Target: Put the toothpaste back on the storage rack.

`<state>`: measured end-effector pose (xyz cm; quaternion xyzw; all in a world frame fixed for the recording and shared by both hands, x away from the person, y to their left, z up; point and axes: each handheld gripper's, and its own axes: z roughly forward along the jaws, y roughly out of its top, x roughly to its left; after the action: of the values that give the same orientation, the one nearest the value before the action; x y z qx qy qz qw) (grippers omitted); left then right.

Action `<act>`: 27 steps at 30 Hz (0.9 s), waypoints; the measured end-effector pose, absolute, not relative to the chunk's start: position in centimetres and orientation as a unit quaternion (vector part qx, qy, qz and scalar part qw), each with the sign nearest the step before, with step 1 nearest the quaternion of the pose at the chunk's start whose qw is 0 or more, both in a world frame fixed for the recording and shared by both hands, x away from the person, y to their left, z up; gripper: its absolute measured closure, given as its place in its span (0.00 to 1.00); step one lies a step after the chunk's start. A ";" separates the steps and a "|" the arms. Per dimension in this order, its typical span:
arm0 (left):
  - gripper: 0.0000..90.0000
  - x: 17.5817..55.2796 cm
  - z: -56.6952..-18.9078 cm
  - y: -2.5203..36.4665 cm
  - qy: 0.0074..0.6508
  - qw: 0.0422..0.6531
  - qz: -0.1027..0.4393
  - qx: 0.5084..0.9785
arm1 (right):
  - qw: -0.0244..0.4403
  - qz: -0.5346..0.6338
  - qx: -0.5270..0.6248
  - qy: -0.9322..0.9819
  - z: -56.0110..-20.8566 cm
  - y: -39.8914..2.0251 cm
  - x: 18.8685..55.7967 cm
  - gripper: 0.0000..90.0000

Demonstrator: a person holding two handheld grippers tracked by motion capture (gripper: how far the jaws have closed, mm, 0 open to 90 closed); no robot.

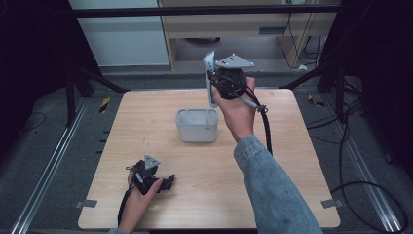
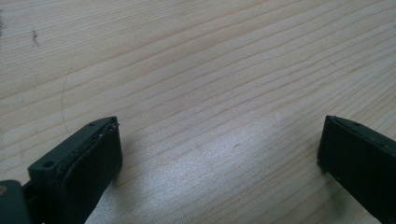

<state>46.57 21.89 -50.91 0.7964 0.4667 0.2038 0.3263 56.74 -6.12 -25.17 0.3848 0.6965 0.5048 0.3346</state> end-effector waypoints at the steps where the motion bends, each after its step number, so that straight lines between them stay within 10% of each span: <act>1: 0.00 46.6 -50.9 21.9 0.467 0.326 0.204 0.796 | 0.334 0.505 0.384 0.697 -25.3 -6.0 56.8 0.89; 27: 0.00 46.5 -50.9 21.9 0.467 0.328 0.204 0.796 | 0.319 0.528 0.386 0.686 -27.4 -3.8 57.7 0.89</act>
<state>46.51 21.88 -50.92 0.7958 0.4667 0.2040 0.3276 57.69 -3.81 -27.37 0.3864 0.6858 0.5281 0.3185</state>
